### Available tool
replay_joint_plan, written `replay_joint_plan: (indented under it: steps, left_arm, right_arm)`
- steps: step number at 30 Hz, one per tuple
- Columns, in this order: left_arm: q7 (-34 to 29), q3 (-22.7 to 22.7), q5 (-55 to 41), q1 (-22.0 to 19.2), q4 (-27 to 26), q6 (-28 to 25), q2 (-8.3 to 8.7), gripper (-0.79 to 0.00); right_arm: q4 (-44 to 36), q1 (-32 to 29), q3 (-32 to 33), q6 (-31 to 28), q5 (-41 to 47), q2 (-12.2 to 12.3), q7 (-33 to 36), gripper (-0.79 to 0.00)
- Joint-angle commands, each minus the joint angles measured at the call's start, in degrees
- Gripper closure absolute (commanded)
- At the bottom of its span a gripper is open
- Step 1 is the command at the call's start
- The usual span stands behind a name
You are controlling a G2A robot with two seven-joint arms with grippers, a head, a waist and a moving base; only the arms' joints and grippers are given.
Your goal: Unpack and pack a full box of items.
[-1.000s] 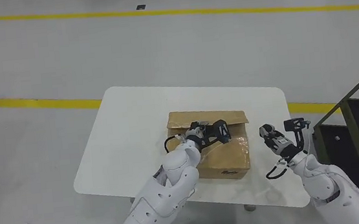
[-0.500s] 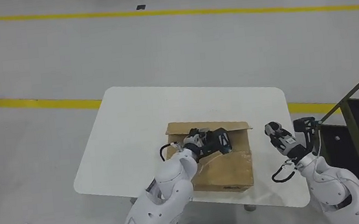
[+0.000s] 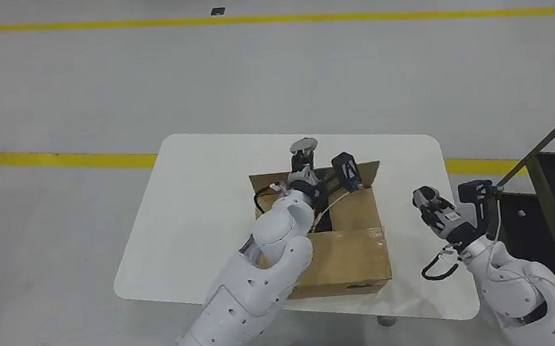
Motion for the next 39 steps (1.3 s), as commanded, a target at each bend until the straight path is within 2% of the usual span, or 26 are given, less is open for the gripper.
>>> replay_joint_plan:
  steps: [1, 6, 13, 19, 25, 29, 32, 36, 39]
  left_arm:
    - [-0.46, 0.68, -0.21, -2.62, 4.47, 2.86, -0.86, -0.785]
    - [-1.58, 2.41, -2.69, -8.22, 16.32, 8.15, -3.42, -0.785]
    - [-2.79, 4.88, -4.91, -13.26, 28.32, 12.56, -6.8, -0.785]
    - [-2.31, 6.47, -5.55, -15.1, 34.92, 14.16, -8.99, -0.785]
    - [-1.26, 6.86, -6.12, -15.78, 37.64, 15.29, -10.39, -0.785]
    - [0.07, 5.42, -7.42, -15.36, 35.9, 15.26, -10.34, -0.785]
    - [0.89, 3.63, -8.02, -13.77, 31.3, 13.17, -9.51, -0.785]
    - [0.39, -0.25, -8.15, -8.48, 19.85, 6.74, -7.24, -0.785]
    - [-0.92, -4.55, -7.62, -1.98, 7.19, -0.98, -4.88, -0.785]
  right_arm:
    - [-0.08, -0.07, 0.05, 0.23, 0.16, -0.06, 0.0, 0.0]
    - [-0.3, -0.17, 0.2, 0.71, 0.45, -0.21, 0.23, 0.0]
    - [-0.2, 0.27, -0.11, 0.7, 0.91, -0.43, 0.89, 0.0]
    - [0.14, 0.86, -0.39, 0.53, 0.89, -0.6, 1.41, 0.0]
    - [0.49, 1.21, -0.46, 0.15, 1.36, -0.74, 1.98, 0.0]
    - [0.74, 1.34, -0.5, -0.1, 2.09, -0.86, 2.1, 0.0]
    - [0.94, 1.39, -0.4, -0.66, 2.91, -0.94, 2.07, 0.0]
    - [1.27, 1.54, -0.27, -1.52, 3.46, -1.0, 2.34, 0.0]
    - [1.43, 1.75, -0.31, -1.83, 3.6, -1.05, 2.58, 0.0]
